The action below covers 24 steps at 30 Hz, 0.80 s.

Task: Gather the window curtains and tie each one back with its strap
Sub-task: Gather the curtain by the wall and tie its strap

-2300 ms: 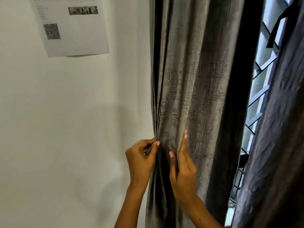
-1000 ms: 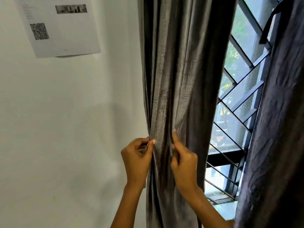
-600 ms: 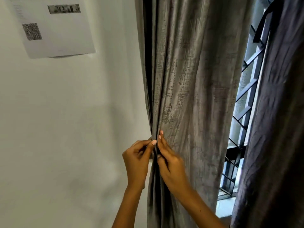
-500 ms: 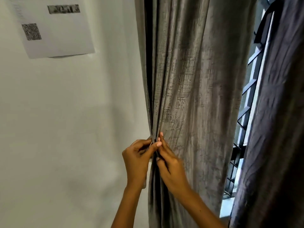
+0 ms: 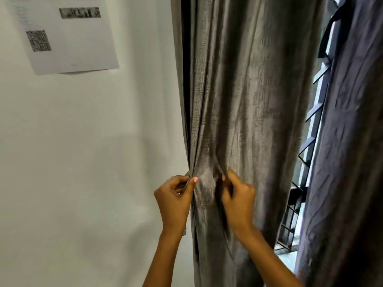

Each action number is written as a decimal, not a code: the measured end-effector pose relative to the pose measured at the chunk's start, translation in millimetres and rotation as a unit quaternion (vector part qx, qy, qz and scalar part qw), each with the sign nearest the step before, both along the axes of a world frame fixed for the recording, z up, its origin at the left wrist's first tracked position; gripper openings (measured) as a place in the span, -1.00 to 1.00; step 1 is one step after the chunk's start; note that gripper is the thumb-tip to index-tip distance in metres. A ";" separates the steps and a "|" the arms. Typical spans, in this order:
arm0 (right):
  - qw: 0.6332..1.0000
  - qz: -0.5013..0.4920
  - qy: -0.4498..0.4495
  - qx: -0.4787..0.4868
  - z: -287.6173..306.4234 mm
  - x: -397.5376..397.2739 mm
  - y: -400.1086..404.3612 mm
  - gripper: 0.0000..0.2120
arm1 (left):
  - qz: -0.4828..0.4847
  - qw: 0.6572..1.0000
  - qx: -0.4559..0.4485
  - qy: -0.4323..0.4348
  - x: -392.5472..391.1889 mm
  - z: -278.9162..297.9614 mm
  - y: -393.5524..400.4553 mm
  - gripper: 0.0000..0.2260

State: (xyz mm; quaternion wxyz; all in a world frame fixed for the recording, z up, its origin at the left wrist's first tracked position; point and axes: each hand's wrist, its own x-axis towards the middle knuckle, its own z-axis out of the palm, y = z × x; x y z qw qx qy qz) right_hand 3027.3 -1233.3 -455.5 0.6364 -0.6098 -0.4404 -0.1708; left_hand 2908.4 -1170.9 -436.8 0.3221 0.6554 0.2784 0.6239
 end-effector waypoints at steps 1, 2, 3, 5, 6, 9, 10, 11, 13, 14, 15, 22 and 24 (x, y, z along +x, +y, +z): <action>0.999 -0.020 -0.038 -0.013 -5.6 -7.7 -1.4 -0.60 | 0.006 1.000 0.004 -0.001 1.7 -0.9 -1.0 -0.93; 0.998 -0.019 -0.058 -0.031 -9.3 -16.4 -2.4 -0.51 | 0.010 1.000 0.007 0.000 3.0 -1.7 -2.1 -0.93; 0.996 -0.005 -0.067 -0.051 -13.0 -23.3 -2.2 -0.42 | 0.014 1.000 0.013 0.004 3.9 -2.0 -3.1 -0.93; 0.991 0.019 -0.099 -0.091 -20.4 -29.9 2.5 -0.31 | 0.017 0.999 0.033 0.014 4.1 -2.6 -5.0 -0.95; 0.987 0.031 -0.118 -0.106 -24.1 -30.2 5.0 -0.30 | 0.013 0.999 0.039 0.015 3.9 -3.1 -6.1 -0.93; 0.981 0.075 -0.124 -0.128 -27.2 -27.0 9.0 -0.37 | -0.022 0.999 0.033 0.002 1.8 -5.4 -8.4 -0.87; 0.981 0.088 -0.119 -0.128 -26.3 -26.6 9.3 -0.38 | -0.034 0.999 0.025 -0.003 1.0 -5.7 -8.7 -0.86; 0.980 0.100 -0.116 -0.127 -25.6 -26.0 9.9 -0.40 | -0.046 0.999 0.016 -0.009 0.8 -5.2 -9.5 -0.85; 0.978 0.123 -0.105 -0.128 -24.1 -27.2 9.3 -0.44 | -0.060 0.998 -0.003 -0.014 1.1 -3.0 -10.4 -0.83; 0.977 0.133 -0.100 -0.132 -24.3 -27.3 9.0 -0.46 | -0.060 0.998 -0.009 -0.013 1.5 -1.5 -10.3 -0.81; 0.976 0.143 -0.096 -0.134 -24.4 -27.4 8.1 -0.46 | -0.055 0.998 -0.012 -0.010 2.2 0.2 -9.8 -0.81; 0.987 0.150 0.022 -0.057 -10.5 4.5 9.2 -0.42 | -0.014 1.000 -0.016 0.000 -1.8 4.9 1.3 -0.94; 0.974 0.135 0.172 -0.064 3.0 23.6 10.6 -0.01 | -0.019 1.000 -0.016 0.003 -2.3 3.8 1.0 -0.92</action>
